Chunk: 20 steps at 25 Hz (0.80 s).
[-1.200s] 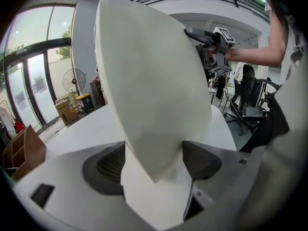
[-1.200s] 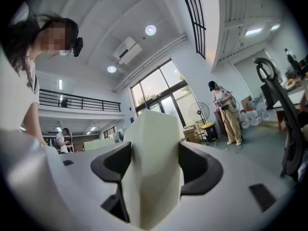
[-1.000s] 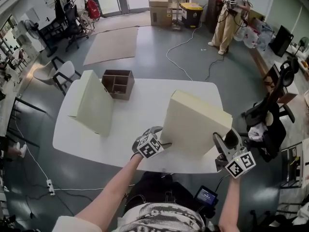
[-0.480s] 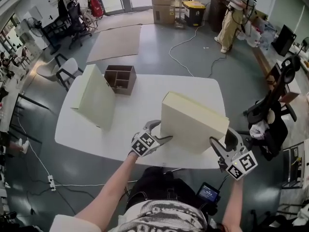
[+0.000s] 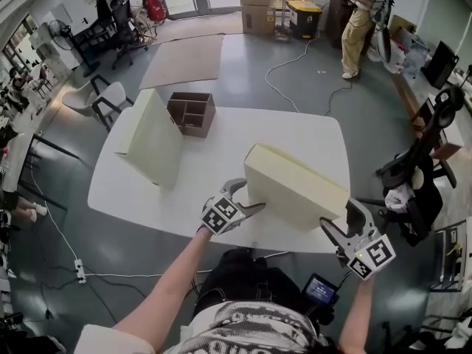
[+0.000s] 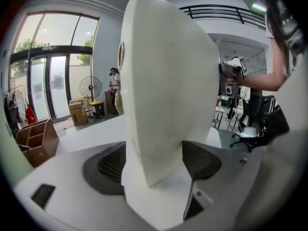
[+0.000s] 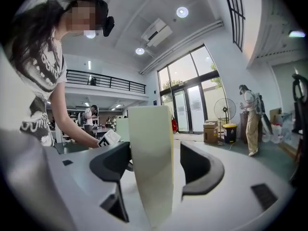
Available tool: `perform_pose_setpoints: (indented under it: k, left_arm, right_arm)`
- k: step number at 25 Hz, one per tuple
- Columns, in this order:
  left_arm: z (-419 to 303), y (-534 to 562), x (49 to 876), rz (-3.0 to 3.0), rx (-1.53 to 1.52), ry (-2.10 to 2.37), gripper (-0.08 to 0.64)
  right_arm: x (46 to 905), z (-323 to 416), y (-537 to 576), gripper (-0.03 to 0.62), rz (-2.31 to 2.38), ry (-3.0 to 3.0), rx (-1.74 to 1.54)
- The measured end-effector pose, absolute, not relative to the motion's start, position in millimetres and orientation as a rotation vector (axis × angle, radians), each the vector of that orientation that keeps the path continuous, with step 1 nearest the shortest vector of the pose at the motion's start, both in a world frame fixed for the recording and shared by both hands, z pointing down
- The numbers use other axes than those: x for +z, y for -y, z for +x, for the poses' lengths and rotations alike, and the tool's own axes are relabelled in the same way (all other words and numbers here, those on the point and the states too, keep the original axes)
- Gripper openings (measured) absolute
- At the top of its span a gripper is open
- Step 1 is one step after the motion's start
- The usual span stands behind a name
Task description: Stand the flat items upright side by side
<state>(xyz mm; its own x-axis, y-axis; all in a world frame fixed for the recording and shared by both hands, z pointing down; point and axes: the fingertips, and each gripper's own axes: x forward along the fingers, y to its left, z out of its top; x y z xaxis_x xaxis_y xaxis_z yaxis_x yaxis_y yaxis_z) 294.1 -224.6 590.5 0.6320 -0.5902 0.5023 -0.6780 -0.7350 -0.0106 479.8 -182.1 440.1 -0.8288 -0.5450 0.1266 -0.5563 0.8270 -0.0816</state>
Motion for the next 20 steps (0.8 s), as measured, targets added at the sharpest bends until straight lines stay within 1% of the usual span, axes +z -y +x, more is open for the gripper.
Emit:
perform_pose_setpoints:
  k: [2,7,8,9,12,20]
  left_arm:
    - [293,223,591,2.666,0.719,1.052,0.373]
    - [291,225,589,2.650,0.707,1.075,0.373]
    - [290,225,589,2.649,0.721,1.077,0.373]
    - [288,225,589,2.646,0.734,1.083,0.373]
    - [277,226,586,2.620,0.726,1.143,0.373]
    - [218,209,577,2.443,0.556,1.355,0.371]
  right_arm:
    - [444,480,179,0.336,0.864,2.911,0.206]
    - [461,470,176,0.336,0.774,2.885,0.249]
    - [463,468,176,0.327,0.781,2.883,0.243]
    - [464,467,177,0.293,0.797,2.881,0.232]
    - [464,459,180,0.285,0.862,2.875,0.187]
    - [470,414,193,0.278,1.052,2.828,0.166]
